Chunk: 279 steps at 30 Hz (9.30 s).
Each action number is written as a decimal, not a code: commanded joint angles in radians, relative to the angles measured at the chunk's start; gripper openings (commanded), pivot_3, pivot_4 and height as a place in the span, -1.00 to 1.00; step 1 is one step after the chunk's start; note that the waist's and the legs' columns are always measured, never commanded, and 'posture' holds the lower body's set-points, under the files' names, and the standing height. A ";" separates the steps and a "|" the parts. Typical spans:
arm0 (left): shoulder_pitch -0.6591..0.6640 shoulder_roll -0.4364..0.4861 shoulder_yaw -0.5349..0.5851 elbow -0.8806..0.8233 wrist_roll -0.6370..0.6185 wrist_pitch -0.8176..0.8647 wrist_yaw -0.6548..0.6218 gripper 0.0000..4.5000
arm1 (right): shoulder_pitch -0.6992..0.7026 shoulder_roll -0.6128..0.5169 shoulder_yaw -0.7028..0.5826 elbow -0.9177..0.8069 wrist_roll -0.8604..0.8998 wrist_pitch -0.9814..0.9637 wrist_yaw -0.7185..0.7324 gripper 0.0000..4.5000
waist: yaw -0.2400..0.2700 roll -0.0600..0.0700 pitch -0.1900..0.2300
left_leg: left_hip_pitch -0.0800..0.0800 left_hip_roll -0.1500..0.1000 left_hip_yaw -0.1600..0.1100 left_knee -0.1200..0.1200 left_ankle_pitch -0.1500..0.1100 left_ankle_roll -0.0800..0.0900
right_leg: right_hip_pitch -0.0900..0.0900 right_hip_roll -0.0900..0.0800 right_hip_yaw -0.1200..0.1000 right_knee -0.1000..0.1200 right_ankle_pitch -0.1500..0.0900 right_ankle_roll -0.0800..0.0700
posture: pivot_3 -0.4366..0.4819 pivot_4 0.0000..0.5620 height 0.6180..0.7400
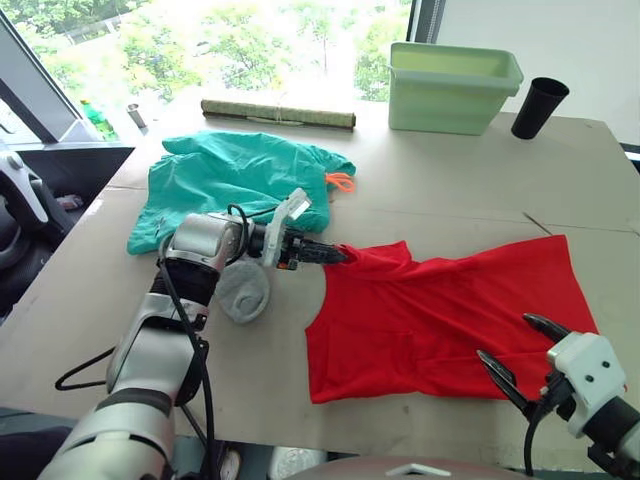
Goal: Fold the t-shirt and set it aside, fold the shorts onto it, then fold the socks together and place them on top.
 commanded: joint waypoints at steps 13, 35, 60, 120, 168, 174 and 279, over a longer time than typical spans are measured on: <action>-0.139 -0.247 0.474 0.145 -0.116 0.441 0.595 0.98 | 0.016 0.033 -0.010 -0.018 -0.043 -0.029 0.031 1.00 | 0.000 0.000 0.000 | 0.001 0.000 0.000 -0.001 0.003 -0.006 | 0.000 -0.001 0.001 0.001 0.000 0.000 | -0.05 -0.47 1.00; -0.067 -0.235 0.190 -0.098 -0.059 -0.200 0.373 -0.98 | -0.082 0.033 -0.063 -0.021 0.002 0.103 0.018 1.00 | 0.000 0.000 0.000 | 0.001 -0.001 0.001 -0.002 0.002 -0.013 | 0.000 -0.002 0.001 0.001 0.003 -0.005 | -0.05 -0.47 1.00; 0.332 0.065 -0.032 -0.419 0.005 -1.097 -0.306 -0.98 | -0.454 -0.385 0.020 0.338 -0.426 0.249 -0.053 1.00 | -0.001 0.010 -0.005 | 0.001 -0.001 0.004 -0.002 0.001 -0.002 | -0.001 0.000 0.003 -0.001 0.002 -0.003 | -0.05 -0.47 1.00; 0.195 -0.052 -0.206 -0.141 0.295 -1.135 0.036 -0.99 | -0.774 -0.288 0.199 0.435 -0.422 0.544 -0.003 1.00 | -0.004 0.010 -0.003 | 0.000 -0.002 0.008 -0.002 0.002 -0.003 | -0.002 0.001 0.006 -0.001 0.003 -0.003 | -0.05 -0.47 1.00; 0.212 0.083 -0.049 -0.108 0.151 -0.843 -0.148 0.11 | -0.500 -0.200 -0.055 0.044 -0.080 0.516 0.203 1.00 | -0.001 0.006 -0.007 | -0.001 -0.001 0.004 -0.002 0.000 0.000 | -0.002 0.000 0.003 -0.001 0.004 -0.004 | -0.05 -0.47 1.00; 0.189 0.112 -0.029 -0.164 0.058 -0.545 -0.170 0.11 | -0.450 -0.174 -0.079 0.009 -0.007 0.431 0.251 1.00 | -0.003 0.006 -0.006 | -0.001 0.000 0.004 -0.002 0.000 0.000 | -0.002 0.000 0.003 -0.001 0.001 0.001 | -0.05 -0.47 1.00; -0.005 -0.125 0.181 -0.224 -0.126 -0.689 0.135 -0.98 | -0.602 -0.305 0.193 0.324 -0.390 0.444 -0.051 1.00 | -0.001 0.002 -0.003 | 0.000 -0.001 0.005 -0.002 0.003 -0.005 | -0.002 0.000 0.004 -0.001 0.002 0.001 | -0.05 -0.47 1.00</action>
